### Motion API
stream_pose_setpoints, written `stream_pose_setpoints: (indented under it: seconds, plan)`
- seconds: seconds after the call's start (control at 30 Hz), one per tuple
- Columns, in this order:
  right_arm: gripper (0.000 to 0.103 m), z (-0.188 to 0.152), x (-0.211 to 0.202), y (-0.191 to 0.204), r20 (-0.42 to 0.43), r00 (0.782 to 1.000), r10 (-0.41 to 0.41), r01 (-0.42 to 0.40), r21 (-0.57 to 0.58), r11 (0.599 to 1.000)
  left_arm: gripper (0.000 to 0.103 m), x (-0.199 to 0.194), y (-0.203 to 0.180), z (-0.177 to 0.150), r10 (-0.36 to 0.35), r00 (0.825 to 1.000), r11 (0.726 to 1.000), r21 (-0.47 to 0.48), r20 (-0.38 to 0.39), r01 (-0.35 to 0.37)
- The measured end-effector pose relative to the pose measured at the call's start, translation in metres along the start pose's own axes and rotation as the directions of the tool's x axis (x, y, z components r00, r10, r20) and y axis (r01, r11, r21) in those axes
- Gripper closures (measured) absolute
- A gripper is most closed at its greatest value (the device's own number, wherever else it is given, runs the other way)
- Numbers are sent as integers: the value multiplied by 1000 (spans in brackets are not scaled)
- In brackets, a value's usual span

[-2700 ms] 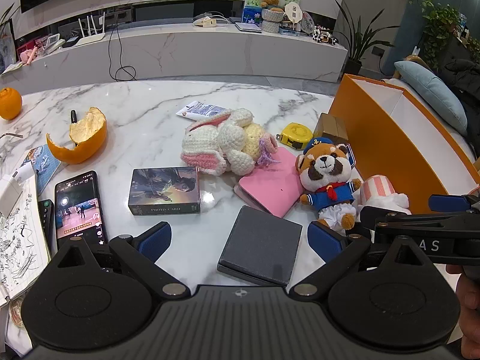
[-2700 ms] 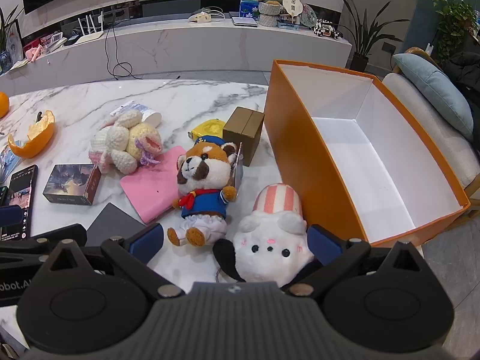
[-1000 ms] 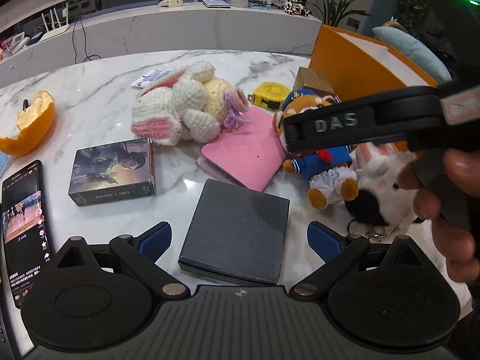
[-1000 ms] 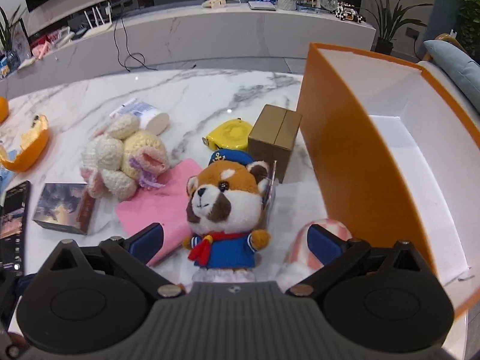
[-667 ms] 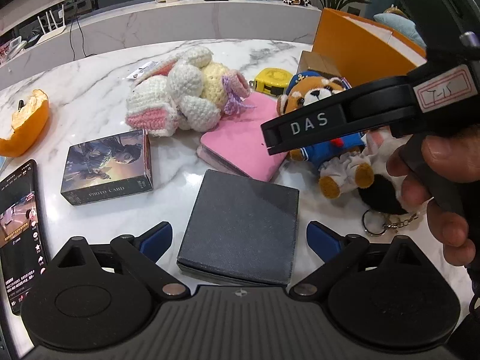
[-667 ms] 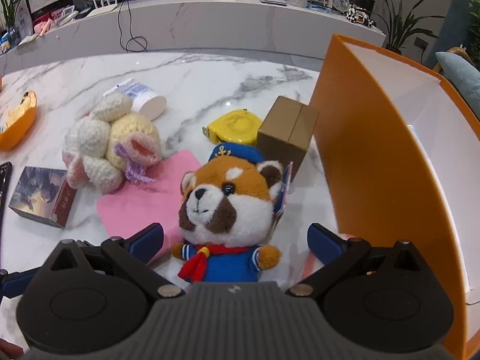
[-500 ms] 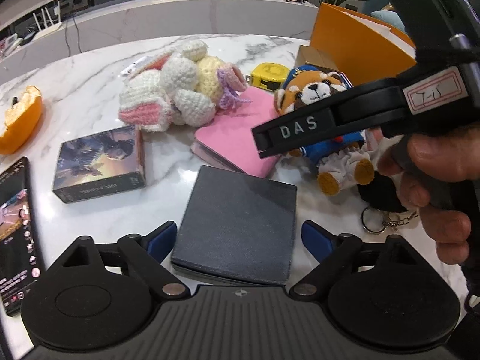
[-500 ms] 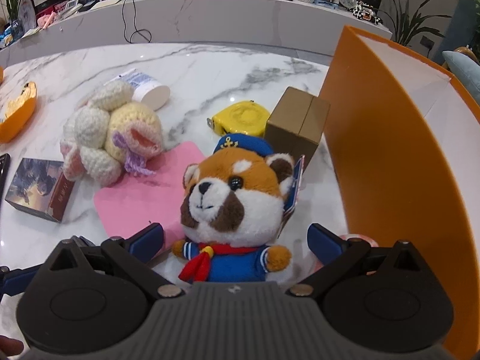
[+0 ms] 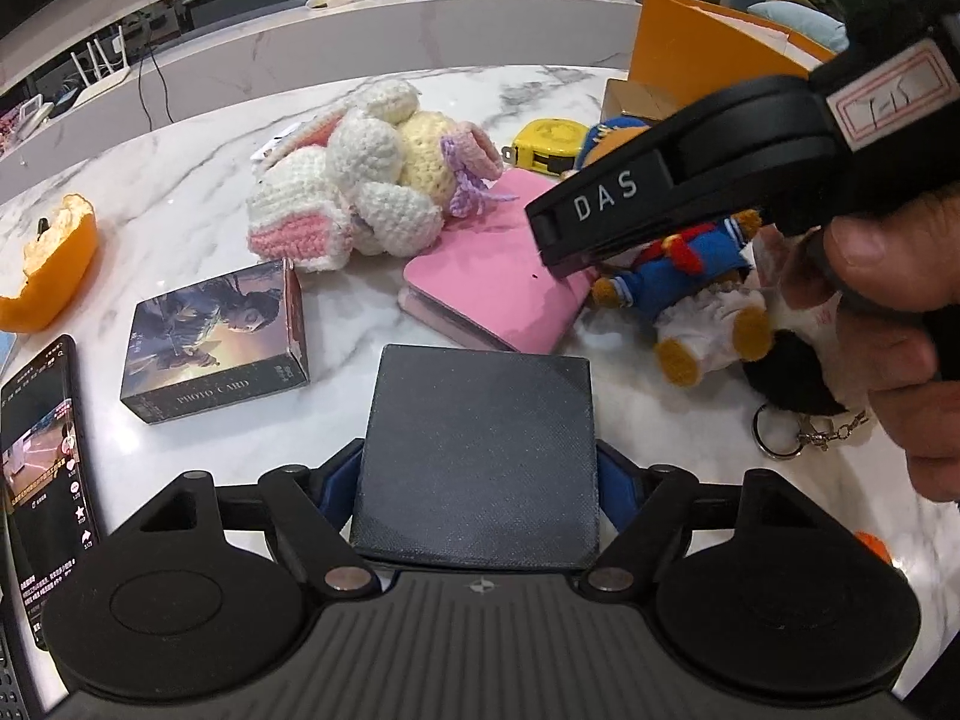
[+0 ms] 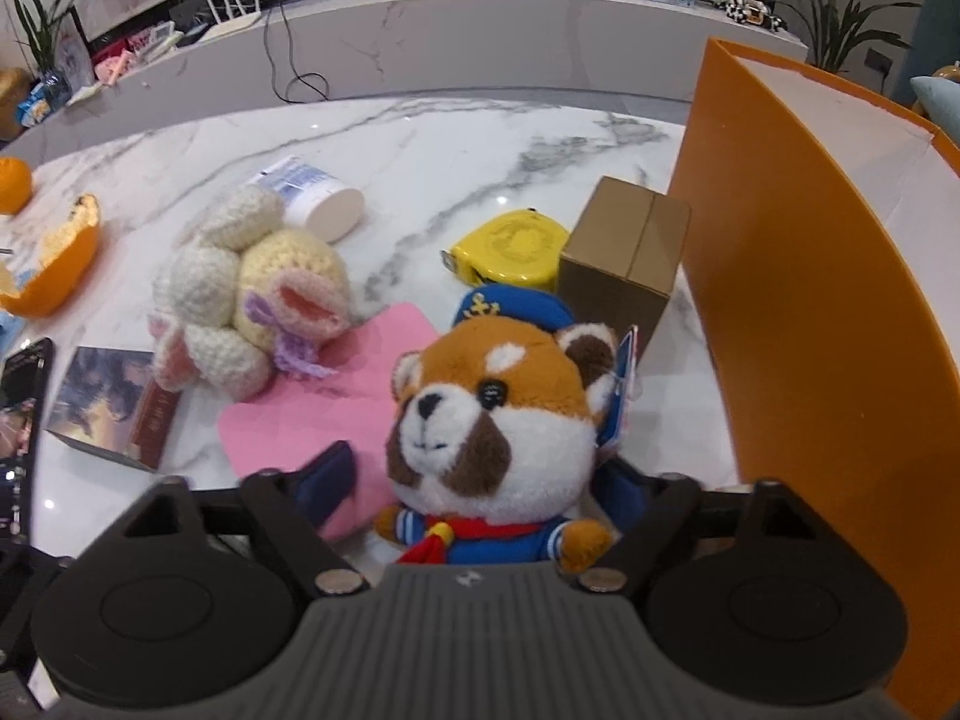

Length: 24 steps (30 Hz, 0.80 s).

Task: Organize objects
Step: 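Grasp the red panda plush with the right tool while the left tool grasps the dark gray pad, then carry the red panda plush and gray pad over the orange box with both tools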

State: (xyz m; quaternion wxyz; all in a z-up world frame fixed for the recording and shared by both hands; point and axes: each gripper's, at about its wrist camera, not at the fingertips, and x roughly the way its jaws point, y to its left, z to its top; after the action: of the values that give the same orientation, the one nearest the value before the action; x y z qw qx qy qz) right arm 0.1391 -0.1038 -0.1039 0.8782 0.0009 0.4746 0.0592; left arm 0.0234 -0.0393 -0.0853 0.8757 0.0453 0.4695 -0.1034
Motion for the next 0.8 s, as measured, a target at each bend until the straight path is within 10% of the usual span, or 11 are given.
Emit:
stream_pose_setpoints:
  seconds: [0.07, 0.8]
  plan:
    - [43, 0, -2, 0, 2, 1000, 2, -2, -1, 1000, 14, -2, 1, -1, -13, 1000, 1000, -3, 2, 13]
    - [47, 8, -34, -5, 45, 995, 90, -91, 22, 996, 14, -8, -2, 9, -33, 999, 999, -16, 28, 33]
